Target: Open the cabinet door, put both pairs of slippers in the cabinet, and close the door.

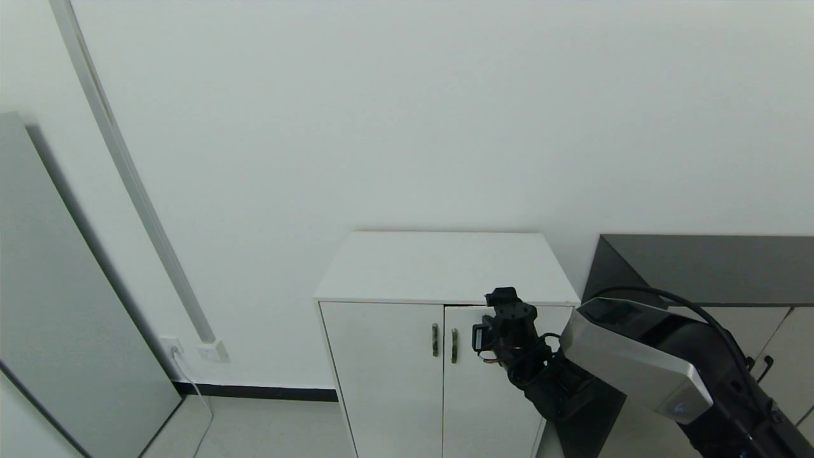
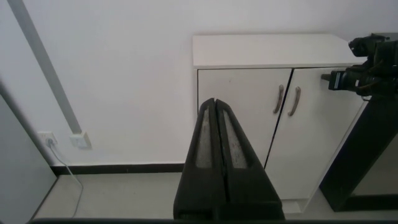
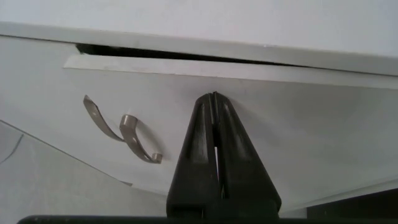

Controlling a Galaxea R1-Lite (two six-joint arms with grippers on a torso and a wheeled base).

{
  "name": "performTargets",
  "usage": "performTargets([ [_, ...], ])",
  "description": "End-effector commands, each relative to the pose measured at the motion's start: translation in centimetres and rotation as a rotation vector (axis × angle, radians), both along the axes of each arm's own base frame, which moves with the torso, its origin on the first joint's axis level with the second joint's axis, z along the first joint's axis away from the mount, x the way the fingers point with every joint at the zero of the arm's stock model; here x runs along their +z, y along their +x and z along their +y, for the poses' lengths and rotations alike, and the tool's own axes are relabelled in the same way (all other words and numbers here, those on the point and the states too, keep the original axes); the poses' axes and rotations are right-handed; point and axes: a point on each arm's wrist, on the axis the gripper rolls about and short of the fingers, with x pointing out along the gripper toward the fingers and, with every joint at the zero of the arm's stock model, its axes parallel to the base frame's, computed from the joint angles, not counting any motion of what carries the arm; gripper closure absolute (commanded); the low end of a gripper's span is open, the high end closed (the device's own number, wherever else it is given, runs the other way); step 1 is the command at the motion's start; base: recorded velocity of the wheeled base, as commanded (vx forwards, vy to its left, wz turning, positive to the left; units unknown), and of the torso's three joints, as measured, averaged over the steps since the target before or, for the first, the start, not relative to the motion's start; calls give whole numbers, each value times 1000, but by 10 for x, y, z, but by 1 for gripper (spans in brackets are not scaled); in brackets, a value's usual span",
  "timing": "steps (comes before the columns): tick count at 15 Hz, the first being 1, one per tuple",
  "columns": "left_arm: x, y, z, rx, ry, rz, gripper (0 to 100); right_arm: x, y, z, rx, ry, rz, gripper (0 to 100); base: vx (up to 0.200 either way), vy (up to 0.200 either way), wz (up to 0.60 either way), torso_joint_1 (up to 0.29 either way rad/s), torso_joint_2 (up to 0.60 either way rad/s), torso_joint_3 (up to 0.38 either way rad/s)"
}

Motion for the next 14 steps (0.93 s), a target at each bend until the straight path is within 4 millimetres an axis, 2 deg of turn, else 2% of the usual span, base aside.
performTargets([
  [1,0,0,0,0,0,1,100,-8,3,0,-4,-3,5,100,0,0,0,0,0,0],
  [10,0,0,0,0,0,1,100,-15,16,-2,-22,11,-19,100,0,0,0,0,0,0],
  [13,0,0,0,0,0,1,100,-11,15,-4,-25,13,-23,100,0,0,0,0,0,0],
  [14,0,0,0,0,0,1,100,1,9,-8,-28,21,-41,100,0,0,0,0,0,0],
])
